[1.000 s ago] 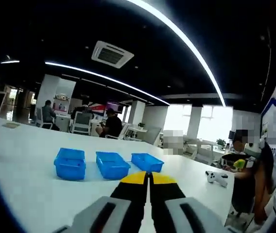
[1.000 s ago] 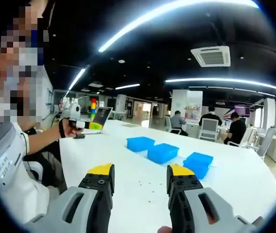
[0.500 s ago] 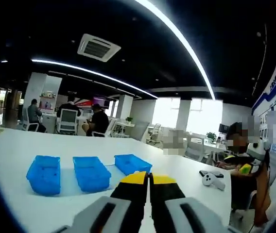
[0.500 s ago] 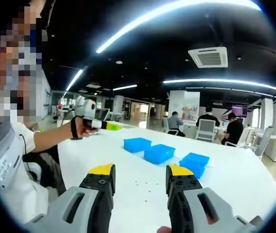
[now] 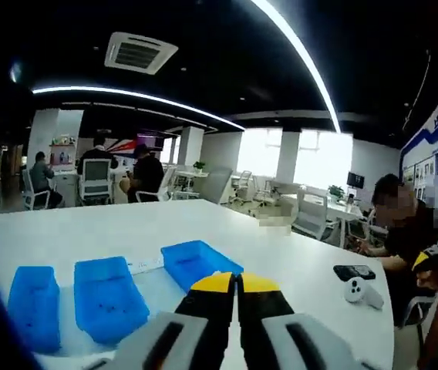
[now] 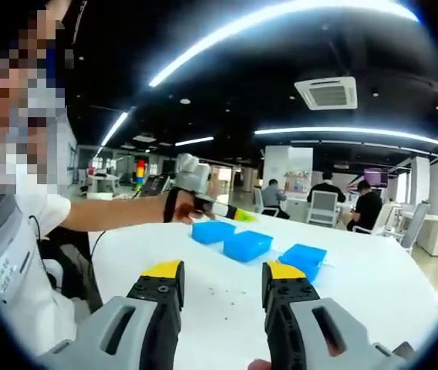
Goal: Pick up the resistors one by one and place each resistor into its matching bin, sorting the parts by color and model until every resistor is separated into the correct bin for its type
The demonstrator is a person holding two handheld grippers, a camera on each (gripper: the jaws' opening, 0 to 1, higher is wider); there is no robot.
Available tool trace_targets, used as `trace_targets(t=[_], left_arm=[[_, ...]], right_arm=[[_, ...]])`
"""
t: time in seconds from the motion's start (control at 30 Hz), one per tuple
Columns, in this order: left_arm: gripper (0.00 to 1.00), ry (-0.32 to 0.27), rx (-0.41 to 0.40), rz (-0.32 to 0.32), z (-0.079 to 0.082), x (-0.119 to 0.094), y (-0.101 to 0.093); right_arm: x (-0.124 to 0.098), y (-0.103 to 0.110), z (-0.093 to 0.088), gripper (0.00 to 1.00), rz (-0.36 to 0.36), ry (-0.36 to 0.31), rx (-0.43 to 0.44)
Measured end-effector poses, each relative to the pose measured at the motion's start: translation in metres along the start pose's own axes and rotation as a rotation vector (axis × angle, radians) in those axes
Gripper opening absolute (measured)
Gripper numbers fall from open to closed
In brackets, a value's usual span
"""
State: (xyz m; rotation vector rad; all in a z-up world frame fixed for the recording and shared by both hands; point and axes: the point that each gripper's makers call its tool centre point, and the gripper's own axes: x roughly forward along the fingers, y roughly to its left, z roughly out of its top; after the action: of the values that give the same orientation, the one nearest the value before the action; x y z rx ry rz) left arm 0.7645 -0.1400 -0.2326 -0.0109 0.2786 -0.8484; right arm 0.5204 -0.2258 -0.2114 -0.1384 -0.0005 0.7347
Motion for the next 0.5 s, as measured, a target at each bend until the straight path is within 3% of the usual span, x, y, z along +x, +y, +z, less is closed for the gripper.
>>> trace_targets(t=[0.3,0.5], left_arm=[[0.05,0.049,0.042,0.105,-0.005,0.088,0.028],[0.05,0.058,0.024,0.138,-0.009,0.120,0.034]], right_arm=[[0.003,0.000,-0.003,0.42,0.002,0.013,-0.005],[0.006,-0.001,-0.007,0.42,0.004,0.023,-0.001]])
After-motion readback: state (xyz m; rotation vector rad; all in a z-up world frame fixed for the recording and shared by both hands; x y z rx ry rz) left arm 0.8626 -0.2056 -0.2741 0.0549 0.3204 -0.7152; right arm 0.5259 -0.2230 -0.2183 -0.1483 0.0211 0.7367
